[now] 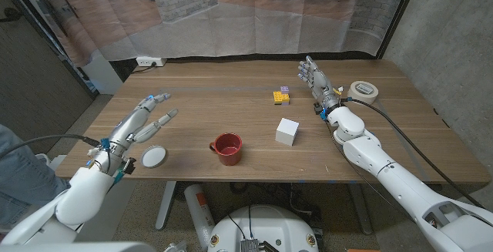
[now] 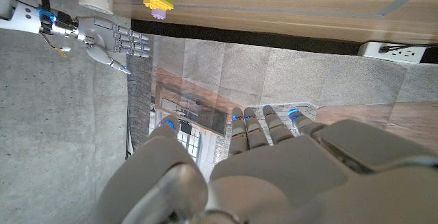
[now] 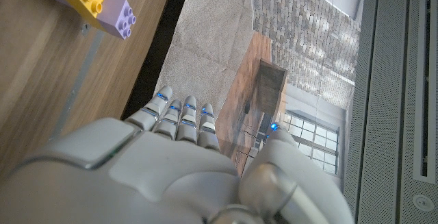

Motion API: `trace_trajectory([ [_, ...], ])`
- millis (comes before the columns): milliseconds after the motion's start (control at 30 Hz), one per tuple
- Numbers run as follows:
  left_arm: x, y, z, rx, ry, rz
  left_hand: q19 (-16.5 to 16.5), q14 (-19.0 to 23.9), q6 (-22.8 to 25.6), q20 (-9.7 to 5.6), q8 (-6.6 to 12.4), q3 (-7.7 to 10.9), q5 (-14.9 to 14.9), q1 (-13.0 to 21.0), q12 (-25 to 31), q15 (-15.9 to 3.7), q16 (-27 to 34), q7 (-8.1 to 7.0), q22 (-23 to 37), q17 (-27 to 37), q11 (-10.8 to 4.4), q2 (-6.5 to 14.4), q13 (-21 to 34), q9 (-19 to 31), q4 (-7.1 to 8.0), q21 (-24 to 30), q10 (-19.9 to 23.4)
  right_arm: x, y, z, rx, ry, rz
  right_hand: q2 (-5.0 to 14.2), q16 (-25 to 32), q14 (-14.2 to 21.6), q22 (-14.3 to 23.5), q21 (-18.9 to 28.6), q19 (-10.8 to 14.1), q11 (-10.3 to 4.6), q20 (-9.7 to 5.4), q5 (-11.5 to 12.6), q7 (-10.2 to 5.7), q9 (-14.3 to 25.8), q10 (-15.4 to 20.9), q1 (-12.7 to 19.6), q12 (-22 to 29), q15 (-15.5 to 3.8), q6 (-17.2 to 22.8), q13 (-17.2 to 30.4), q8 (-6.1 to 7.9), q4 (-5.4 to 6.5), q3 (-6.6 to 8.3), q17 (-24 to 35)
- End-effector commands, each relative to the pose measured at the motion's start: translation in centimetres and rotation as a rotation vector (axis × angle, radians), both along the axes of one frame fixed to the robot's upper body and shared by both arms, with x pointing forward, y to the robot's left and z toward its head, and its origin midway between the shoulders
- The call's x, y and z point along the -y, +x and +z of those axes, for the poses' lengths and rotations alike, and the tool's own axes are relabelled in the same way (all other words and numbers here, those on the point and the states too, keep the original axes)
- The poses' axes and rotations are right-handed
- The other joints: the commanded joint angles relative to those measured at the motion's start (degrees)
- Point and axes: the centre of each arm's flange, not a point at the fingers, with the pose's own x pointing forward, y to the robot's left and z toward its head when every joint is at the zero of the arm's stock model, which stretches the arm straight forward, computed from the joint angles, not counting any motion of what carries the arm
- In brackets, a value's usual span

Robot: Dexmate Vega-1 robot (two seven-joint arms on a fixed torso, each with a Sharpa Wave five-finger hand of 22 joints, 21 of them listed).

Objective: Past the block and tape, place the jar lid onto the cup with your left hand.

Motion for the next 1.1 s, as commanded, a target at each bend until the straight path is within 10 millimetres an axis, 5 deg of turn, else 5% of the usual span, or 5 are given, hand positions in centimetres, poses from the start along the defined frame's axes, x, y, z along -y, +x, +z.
trace_trajectory([
  [33, -0.4, -0.9, -0.5, 0.013, 0.042, 0.029, 0.3, 0.6, 0.9, 0.12, 0.32, 0.18, 0.4, 0.8, 0.4, -1.23, 0.2, 0.04, 0.1, 0.1, -0.09, 0.0, 0.3, 0.2, -0.56, 0.3, 1.0, -0.6, -0.2, 0.0, 0.011, -0.006, 0.002, 0.42, 0.1, 0.5, 0.3, -0.4, 0.5, -0.02, -0.04, -0.1, 0.05, 0.3, 0.5, 0.3, 0.2, 0.12, 0.6, 0.2, -0.19, -0.3, 0.01, 0.2],
  [1100, -0.3, -2.6, -2.1, 0.013, 0.124, 0.136, 2.6, 3.6, 4.6, 0.43, 0.63, 1.49, 1.9, 5.3, 0.3, -2.8, 0.2, -1.23, -0.1, 0.1, -1.42, 0.4, 0.3, 0.2, -3.25, 0.2, 4.2, -0.9, 1.0, -0.4, -0.021, -0.007, 0.015, 0.53, 0.1, 0.6, 0.3, -1.0, 0.7, 0.03, 0.0, -0.1, 0.03, 0.3, 0.7, 0.3, 0.1, 0.11, 0.7, 0.2, -0.19, -0.42, -0.15, 0.2],
])
